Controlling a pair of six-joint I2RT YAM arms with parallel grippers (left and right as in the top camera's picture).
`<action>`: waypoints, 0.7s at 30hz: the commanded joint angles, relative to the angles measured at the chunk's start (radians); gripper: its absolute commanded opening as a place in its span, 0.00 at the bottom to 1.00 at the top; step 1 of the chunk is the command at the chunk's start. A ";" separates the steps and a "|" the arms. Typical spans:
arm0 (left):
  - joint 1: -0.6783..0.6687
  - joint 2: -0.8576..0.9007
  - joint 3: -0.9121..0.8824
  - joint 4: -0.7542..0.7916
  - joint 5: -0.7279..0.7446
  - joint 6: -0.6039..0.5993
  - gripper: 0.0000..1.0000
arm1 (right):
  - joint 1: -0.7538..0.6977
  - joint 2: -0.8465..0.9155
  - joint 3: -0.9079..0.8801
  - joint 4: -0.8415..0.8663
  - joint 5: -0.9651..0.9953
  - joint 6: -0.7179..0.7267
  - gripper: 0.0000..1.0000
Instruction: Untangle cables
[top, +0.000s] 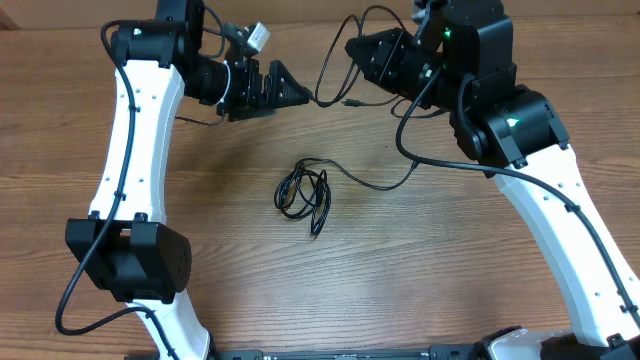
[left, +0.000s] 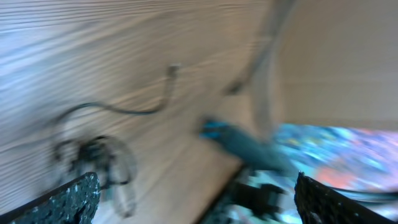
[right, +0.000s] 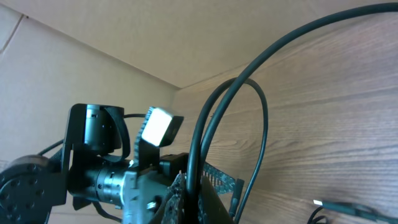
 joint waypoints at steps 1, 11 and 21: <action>-0.006 -0.016 0.019 0.017 0.235 0.034 1.00 | 0.016 -0.027 0.001 0.006 0.006 0.044 0.04; -0.007 -0.016 0.019 0.043 0.210 -0.008 0.95 | 0.016 -0.027 0.001 0.038 -0.070 0.097 0.04; -0.025 -0.016 0.019 0.012 0.120 -0.215 0.74 | 0.016 -0.027 0.001 0.077 0.000 0.092 0.04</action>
